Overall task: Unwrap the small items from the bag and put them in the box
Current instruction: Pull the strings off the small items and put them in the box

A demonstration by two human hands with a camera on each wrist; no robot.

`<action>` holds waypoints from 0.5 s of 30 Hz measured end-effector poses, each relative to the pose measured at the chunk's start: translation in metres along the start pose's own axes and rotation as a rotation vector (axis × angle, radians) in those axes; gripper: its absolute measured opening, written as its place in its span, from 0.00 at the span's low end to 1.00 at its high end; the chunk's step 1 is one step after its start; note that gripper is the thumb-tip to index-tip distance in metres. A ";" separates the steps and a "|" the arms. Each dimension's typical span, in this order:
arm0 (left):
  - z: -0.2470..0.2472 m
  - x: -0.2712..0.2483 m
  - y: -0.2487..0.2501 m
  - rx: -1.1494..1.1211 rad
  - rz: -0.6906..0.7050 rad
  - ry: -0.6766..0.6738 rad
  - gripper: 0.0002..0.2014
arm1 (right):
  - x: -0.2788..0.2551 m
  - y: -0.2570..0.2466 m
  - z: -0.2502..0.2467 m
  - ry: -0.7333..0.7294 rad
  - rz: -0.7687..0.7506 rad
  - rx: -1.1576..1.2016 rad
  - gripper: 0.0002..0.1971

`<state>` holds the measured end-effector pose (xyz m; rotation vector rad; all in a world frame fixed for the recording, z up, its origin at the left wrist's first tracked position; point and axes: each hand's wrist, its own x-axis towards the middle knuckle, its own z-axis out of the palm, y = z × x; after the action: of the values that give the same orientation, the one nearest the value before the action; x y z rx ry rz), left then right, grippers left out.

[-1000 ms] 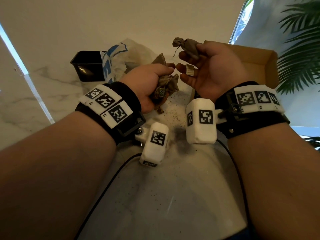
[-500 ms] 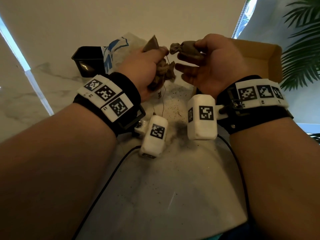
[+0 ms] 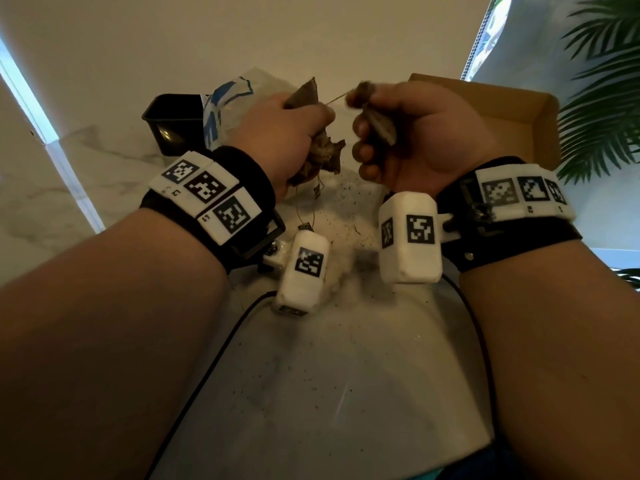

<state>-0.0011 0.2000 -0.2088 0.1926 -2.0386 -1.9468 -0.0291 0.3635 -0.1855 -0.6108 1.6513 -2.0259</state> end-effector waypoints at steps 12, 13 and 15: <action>0.002 -0.003 -0.003 0.048 -0.032 -0.099 0.08 | 0.007 -0.002 -0.009 0.078 -0.105 0.399 0.15; 0.003 -0.003 -0.003 0.030 -0.040 -0.096 0.07 | 0.008 -0.002 -0.008 0.085 -0.110 0.410 0.15; 0.003 -0.002 -0.004 0.012 -0.053 -0.087 0.08 | 0.010 -0.001 -0.006 0.087 -0.115 0.429 0.14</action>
<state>-0.0005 0.2037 -0.2130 0.1694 -2.1211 -2.0081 -0.0407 0.3627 -0.1851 -0.4760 1.1874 -2.4215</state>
